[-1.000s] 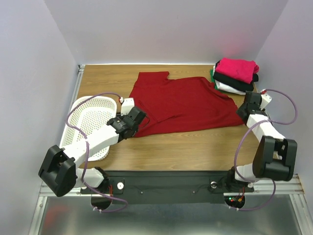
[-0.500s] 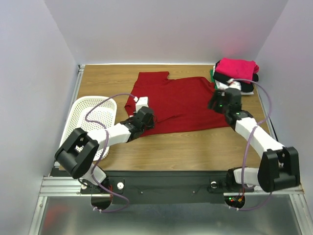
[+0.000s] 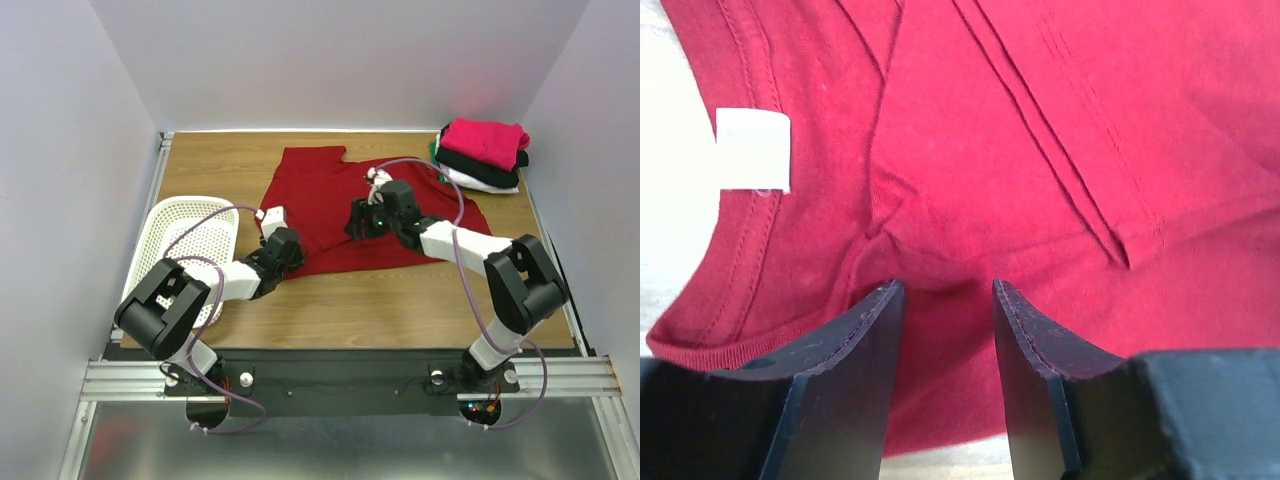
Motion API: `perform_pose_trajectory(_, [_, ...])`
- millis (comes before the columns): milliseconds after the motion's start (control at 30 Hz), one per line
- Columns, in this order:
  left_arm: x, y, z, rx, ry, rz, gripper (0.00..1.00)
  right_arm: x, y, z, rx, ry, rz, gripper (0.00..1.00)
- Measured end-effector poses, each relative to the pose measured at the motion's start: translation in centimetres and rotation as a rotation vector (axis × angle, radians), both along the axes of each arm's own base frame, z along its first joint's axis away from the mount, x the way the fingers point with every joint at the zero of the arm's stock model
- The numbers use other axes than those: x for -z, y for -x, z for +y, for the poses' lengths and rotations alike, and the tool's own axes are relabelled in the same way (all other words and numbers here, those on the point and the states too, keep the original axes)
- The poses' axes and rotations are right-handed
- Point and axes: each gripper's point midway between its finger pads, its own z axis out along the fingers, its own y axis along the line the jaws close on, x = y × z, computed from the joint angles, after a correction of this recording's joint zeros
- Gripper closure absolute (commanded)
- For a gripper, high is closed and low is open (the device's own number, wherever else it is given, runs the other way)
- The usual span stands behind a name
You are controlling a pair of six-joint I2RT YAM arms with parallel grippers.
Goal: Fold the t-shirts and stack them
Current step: Fold the tshirt
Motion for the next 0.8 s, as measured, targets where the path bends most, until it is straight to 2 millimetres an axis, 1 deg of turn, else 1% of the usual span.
perform_pose_trajectory(33, [0.0, -0.1, 0.1, -0.006, 0.006, -0.003, 0.48, -0.2, 0.0, 1.3, -0.035, -0.006, -0.010, 0.35])
perform_pose_trajectory(100, [0.2, -0.3, 0.5, -0.021, 0.016, -0.008, 0.48, -0.3, 0.2, 2.9, -0.075, -0.012, -0.019, 0.35])
perform_pose_trajectory(200, [0.1, -0.5, 0.7, -0.031, 0.031, -0.021, 0.48, -0.1, 0.5, 4.8, -0.125, -0.010, -0.023, 0.36])
perform_pose_trajectory(300, [0.1, -0.5, 0.8, -0.034, 0.039, -0.028, 0.48, 0.9, 1.0, 6.3, -0.167, 0.002, -0.015, 0.36])
perform_pose_trajectory(467, [0.1, -0.4, 0.9, -0.037, 0.047, -0.032, 0.48, 3.2, 1.9, 7.7, -0.212, 0.039, 0.016, 0.36])
perform_pose_trajectory(533, [0.1, -0.4, 1.0, -0.037, 0.049, -0.034, 0.48, 3.8, 2.3, 8.0, -0.223, 0.051, 0.022, 0.37])
perform_pose_trajectory(633, [0.1, -0.3, 1.1, -0.038, 0.050, -0.035, 0.48, 4.5, 2.4, 8.4, -0.232, 0.070, 0.025, 0.38])
perform_pose_trajectory(800, [0.1, -0.3, 1.2, -0.040, 0.052, -0.035, 0.48, 4.8, 1.7, 8.8, -0.223, 0.097, 0.008, 0.39])
